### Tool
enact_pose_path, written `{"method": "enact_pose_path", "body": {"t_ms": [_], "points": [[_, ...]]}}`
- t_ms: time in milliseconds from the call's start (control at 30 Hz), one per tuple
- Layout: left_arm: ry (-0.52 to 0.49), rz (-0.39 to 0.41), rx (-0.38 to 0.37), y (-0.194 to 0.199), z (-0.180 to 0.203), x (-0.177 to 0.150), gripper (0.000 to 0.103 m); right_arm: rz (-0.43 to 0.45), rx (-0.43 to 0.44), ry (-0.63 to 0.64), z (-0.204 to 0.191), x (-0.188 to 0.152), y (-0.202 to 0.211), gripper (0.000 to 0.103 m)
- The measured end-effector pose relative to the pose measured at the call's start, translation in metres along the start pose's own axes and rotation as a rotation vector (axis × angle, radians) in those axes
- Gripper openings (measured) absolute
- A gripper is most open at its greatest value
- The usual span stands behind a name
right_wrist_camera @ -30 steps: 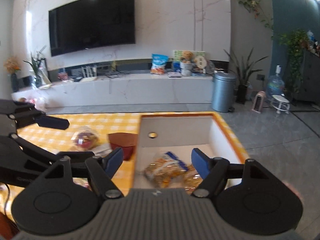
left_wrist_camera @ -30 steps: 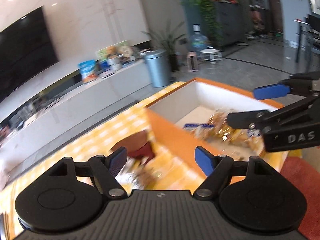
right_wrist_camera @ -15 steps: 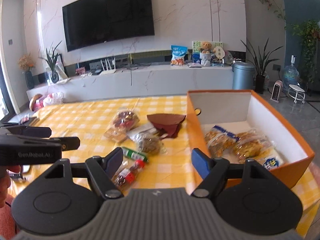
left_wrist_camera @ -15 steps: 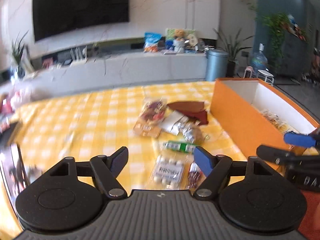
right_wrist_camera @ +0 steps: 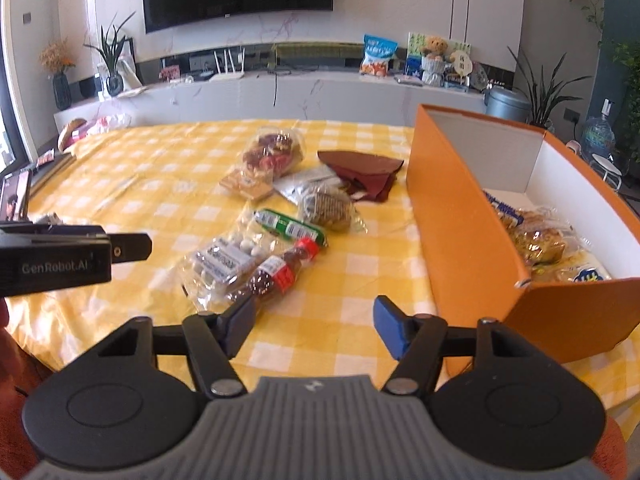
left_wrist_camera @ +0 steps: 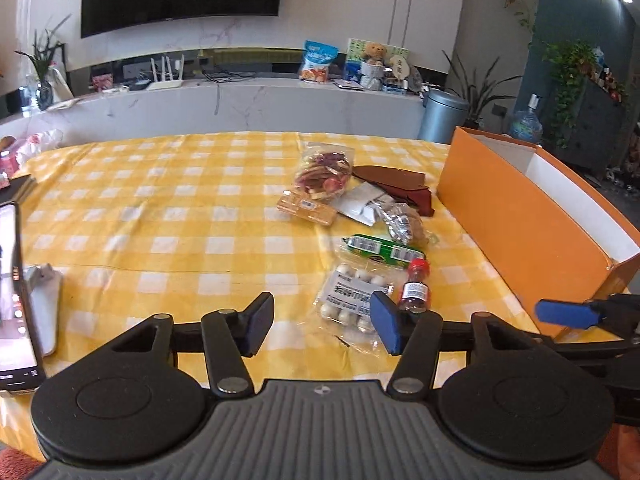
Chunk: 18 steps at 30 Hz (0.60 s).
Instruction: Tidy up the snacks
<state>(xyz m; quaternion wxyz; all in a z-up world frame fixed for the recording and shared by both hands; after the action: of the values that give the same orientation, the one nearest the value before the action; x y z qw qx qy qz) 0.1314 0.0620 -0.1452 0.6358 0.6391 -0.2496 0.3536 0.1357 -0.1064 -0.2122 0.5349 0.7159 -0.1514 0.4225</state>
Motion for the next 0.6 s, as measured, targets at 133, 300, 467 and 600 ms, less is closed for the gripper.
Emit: {"method": "enact_pose_path", "body": {"t_ms": [133,300,467,600], "points": [[-0.050,-0.044,-0.036,-0.011,0.004,-0.005,0.075,-0.047,0.015,-0.033,0.000,-0.005,-0.014,0.056],[-0.068,-0.074,-0.017,-0.026,0.001,-0.005,0.078,-0.078,0.035,-0.082,0.000,0.001,-0.032,0.055],[-0.088,-0.083,0.017,-0.036,-0.007,0.000,0.078,-0.086,0.055,-0.130,-0.001,0.011,-0.047,0.055],[-0.111,-0.100,-0.017,-0.043,-0.005,0.003,0.083,-0.082,0.055,-0.139,0.001,0.022,-0.060,0.055]]}}
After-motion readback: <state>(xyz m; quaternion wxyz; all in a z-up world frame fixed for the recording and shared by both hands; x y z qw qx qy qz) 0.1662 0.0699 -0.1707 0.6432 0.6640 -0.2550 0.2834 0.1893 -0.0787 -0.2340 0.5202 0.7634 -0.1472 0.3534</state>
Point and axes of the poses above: each gripper's, at about its wrist camera, not at the fingertips, and y roughly against the way its jaws point, z to its right, x to its top, the point moved 10 cm from there along -y, roughly the way its jaws point, and after that the axes turned 5 degrees about x, right-handed, at the moved point
